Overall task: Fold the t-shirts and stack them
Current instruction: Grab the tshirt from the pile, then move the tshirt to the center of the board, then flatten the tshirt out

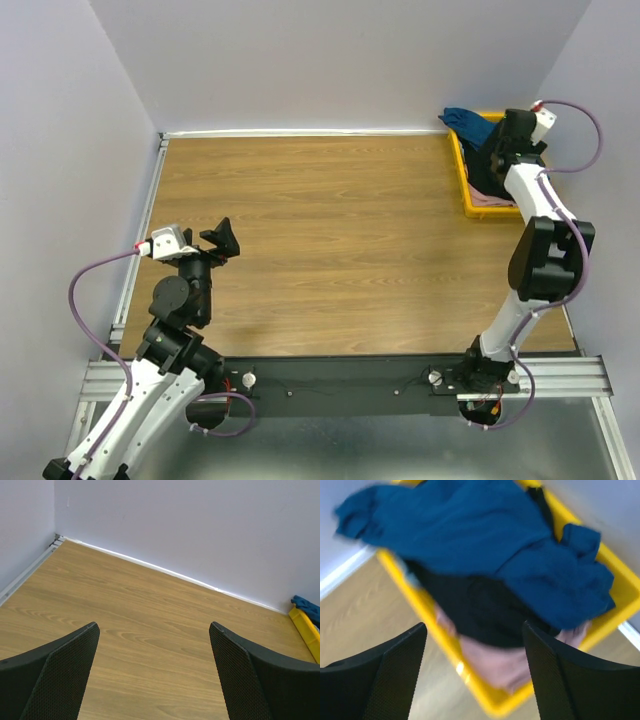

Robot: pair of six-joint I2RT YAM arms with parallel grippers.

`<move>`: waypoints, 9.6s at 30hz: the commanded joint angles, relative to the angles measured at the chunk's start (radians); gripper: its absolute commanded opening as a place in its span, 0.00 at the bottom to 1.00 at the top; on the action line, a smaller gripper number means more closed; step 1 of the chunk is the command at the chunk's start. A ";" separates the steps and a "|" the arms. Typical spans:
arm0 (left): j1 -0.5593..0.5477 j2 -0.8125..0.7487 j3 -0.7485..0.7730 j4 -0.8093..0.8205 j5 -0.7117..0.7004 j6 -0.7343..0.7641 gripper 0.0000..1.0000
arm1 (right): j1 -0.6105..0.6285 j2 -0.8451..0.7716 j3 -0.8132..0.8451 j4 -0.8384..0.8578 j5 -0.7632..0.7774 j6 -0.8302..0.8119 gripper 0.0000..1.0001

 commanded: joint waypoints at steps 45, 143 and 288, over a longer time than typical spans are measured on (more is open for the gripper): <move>0.006 -0.022 0.014 0.009 -0.021 0.046 0.98 | -0.053 -0.174 0.240 0.120 -0.544 -0.020 0.01; 0.363 1.457 0.923 0.001 0.471 -0.155 0.00 | 0.677 -0.006 -0.067 -0.054 -0.128 -0.319 0.01; 0.268 1.329 0.636 -0.177 0.318 -0.174 0.54 | 0.174 -0.237 -0.833 -0.084 -0.604 0.264 0.51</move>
